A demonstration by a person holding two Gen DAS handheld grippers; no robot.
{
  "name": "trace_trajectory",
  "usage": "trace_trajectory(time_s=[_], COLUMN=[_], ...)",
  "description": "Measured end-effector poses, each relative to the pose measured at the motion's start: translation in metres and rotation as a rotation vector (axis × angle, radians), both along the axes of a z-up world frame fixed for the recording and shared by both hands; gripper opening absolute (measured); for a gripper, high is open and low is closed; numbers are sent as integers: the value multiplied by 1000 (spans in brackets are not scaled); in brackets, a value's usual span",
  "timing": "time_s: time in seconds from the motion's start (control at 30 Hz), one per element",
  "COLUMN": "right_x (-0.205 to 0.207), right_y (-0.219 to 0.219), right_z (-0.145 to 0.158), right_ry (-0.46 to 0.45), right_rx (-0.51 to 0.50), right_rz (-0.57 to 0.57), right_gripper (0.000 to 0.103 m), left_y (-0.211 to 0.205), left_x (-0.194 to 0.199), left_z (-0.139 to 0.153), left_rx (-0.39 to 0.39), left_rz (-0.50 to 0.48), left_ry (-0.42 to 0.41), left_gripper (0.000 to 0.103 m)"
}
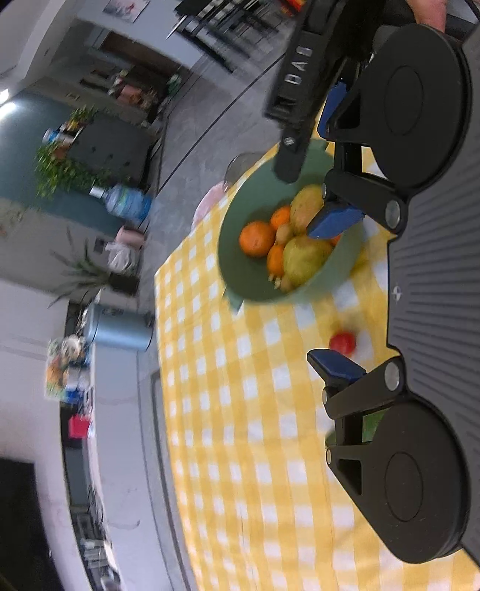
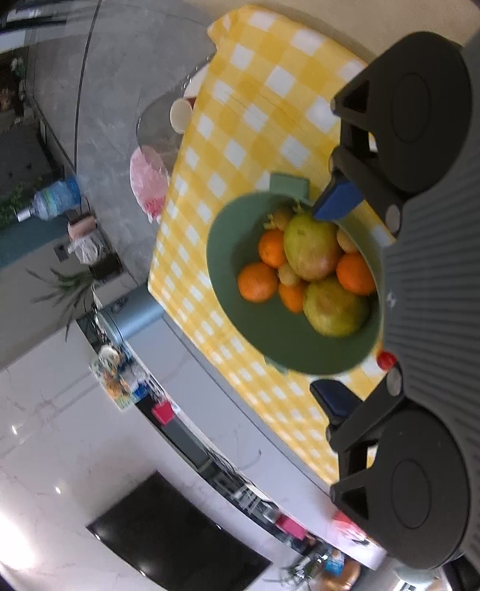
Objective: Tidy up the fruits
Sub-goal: 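Move both open tools back to the cucumber and red tomato, then close the left tool around the middle of the green cucumber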
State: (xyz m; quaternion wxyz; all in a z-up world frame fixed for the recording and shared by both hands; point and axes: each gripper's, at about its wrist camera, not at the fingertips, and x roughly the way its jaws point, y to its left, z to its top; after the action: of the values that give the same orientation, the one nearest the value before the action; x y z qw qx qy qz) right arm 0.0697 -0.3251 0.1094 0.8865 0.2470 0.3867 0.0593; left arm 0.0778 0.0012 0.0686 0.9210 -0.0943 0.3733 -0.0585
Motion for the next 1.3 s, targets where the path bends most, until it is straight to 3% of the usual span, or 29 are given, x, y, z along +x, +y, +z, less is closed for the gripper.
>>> trace_trajectory(time_s=[0.13,0.3,0.43,0.5,0.67,0.8,0.87,1.17,1.3], right_x=[-6,-10,-12,-14,-15,-13,-10,-1,-1], right_y=[25,61,92,105,117,118,115,97,89], right_z=[8,8,1,-6,-8,-11,-18,-33,-36], right_ry=[-22,-25,-6,9,-8,-8,14,58,66], right_rx=[-65,-82,-84,-76,-9,-18,-11,19,49], right_rz=[98,218,286,286,247,230,221,211,200], right_gripper=[56,54,53,47,46,46,46,46,46], left_y=[25,57,77,85,93,89,86,64,55], left_x=[-7,-24,-26,-24,-4,9,11,29,36], left_z=[7,11,3,-8,-50,-75,-83,-89,-95], left_rx=[28,-17,-53,-56,-48,-59,-75,-77,-78], left_rz=[121,182,237,270,324,329,332,334,317], left_ry=[35,1,24,61,260,327,323,334,325], left_gripper=[82,82,82,82,82,80,85,84,79])
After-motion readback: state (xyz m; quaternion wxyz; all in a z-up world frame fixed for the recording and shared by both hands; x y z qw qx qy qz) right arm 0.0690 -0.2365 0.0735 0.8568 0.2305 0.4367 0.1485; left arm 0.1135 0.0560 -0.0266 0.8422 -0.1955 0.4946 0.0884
